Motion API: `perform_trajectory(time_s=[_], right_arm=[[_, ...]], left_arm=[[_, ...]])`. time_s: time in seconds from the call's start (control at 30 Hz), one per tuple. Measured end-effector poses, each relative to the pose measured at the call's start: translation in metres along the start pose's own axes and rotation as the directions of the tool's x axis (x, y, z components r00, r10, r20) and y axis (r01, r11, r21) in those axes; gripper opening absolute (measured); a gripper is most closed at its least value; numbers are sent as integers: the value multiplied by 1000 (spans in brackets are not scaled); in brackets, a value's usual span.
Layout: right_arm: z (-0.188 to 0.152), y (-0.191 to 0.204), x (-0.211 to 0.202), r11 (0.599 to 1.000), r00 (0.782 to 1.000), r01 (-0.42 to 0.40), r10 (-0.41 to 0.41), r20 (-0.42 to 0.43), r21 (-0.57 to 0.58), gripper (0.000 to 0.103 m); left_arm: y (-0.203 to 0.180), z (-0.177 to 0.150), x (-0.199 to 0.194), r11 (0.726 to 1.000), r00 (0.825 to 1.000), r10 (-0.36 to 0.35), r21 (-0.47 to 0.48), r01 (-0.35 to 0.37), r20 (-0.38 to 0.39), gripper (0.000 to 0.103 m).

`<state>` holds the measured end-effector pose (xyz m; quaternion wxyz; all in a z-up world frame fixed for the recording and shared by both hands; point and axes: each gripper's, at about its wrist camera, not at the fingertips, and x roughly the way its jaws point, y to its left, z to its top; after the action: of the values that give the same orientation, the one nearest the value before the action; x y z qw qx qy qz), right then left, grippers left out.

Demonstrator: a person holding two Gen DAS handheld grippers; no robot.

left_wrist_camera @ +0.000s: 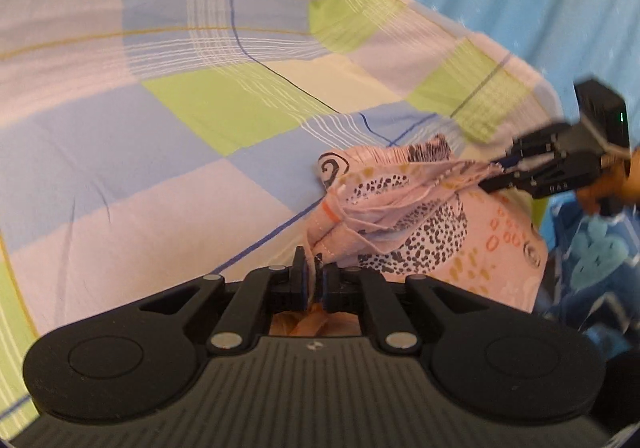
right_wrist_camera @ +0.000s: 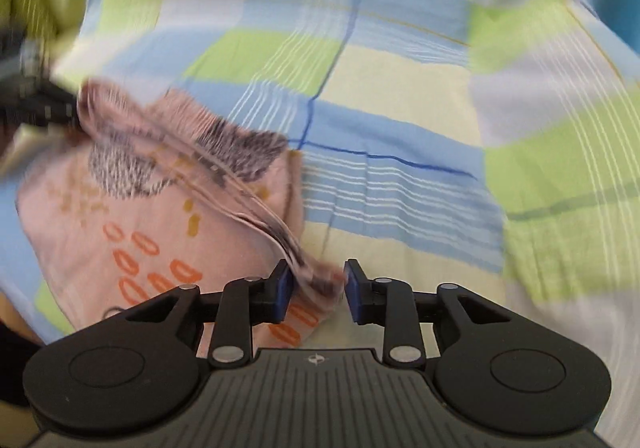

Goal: Fold clothes
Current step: 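Lower the folded pants onto the sheet and open both grippers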

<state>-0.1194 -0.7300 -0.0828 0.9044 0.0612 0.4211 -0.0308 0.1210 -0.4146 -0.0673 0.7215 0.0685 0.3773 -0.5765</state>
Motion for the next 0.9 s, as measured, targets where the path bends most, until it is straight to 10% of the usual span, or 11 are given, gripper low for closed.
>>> perform_trajectory(time_s=[0.17,0.5,0.53,0.6,0.9], right_arm=[[-38,-34,-14,965,990,-80,48,130,250,40],[-40,-35,7,916,949,-224,127,290,334,49],[-40,-36,7,908,949,-223,119,292,355,46],[-39,-36,6,898,950,-219,107,294,382,8],[-16,-34,3,904,945,-172,39,324,392,8]], left_arm=[[4,2,0,999,1000,-9,-46,10,13,7],[2,8,12,1000,998,-14,-7,14,56,18],[3,8,11,1000,998,-11,-14,12,57,11],[4,9,9,999,998,-23,-34,25,61,3],[18,17,-1,993,989,-33,-109,49,147,2]])
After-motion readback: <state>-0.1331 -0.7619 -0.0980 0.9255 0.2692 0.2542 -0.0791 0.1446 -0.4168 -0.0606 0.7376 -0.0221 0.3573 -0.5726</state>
